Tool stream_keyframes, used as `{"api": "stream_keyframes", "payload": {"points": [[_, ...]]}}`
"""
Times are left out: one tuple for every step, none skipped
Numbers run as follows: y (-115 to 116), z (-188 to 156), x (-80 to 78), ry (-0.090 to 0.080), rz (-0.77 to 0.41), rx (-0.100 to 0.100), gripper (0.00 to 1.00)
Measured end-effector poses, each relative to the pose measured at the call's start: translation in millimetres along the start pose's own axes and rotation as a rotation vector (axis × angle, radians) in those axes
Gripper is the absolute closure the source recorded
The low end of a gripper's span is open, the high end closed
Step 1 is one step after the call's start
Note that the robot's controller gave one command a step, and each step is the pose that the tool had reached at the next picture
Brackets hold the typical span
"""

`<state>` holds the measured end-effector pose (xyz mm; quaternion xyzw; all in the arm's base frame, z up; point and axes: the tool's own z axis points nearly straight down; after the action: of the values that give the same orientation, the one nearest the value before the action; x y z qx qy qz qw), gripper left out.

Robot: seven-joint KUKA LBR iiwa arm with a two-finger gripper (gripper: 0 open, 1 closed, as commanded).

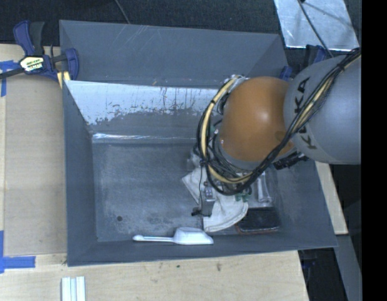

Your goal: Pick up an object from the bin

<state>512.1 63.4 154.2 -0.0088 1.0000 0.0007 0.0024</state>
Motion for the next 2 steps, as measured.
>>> {"api": "stream_keyframes", "payload": {"points": [[-19, 20, -17.7, 0.002, 0.080, 0.004, 0.00], [-39, 4, 4.5, 0.005, 0.120, 0.000, 0.00]]}}
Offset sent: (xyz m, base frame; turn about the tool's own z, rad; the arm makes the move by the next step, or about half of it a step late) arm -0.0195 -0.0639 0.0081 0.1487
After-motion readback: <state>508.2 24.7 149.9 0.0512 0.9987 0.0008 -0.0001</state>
